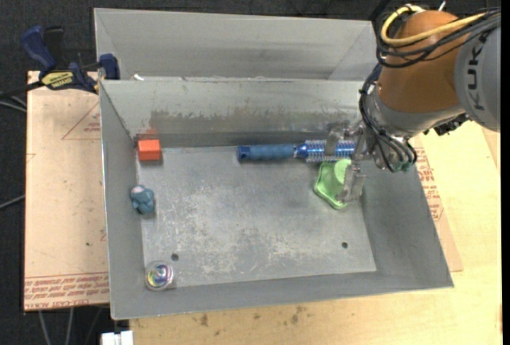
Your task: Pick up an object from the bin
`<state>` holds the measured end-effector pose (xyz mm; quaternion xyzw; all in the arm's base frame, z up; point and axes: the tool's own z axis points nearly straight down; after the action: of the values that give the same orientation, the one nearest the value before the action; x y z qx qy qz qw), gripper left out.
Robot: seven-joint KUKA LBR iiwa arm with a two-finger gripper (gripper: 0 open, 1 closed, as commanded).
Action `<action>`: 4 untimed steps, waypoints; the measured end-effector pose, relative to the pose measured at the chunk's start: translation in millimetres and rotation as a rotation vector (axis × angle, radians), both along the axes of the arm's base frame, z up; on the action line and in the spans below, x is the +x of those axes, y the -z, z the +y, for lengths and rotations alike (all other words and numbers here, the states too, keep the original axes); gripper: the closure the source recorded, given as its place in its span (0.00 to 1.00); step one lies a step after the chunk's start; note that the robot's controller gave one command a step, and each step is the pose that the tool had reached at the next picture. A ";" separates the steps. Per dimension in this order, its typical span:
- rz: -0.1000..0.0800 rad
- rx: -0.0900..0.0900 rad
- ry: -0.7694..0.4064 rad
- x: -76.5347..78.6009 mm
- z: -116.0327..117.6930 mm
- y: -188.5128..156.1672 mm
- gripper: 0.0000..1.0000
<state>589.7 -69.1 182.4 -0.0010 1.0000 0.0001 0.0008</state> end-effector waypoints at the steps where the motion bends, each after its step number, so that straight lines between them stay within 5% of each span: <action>1: -0.003 0.001 0.027 57.8 -9.6 93.2 0.00; 2: -0.002 0.000 0.027 56.9 -9.6 89.1 1.00; 3: 0.001 0.001 0.026 56.4 -9.5 89.2 0.00; 4: 0.005 0.004 -0.077 63.1 -49.3 101.4 0.00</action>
Offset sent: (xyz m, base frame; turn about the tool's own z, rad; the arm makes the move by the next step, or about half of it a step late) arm 0.0558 -0.0111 -0.0895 0.0294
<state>652.8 -118.4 80.9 -0.0394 0.9992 0.0023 -0.0017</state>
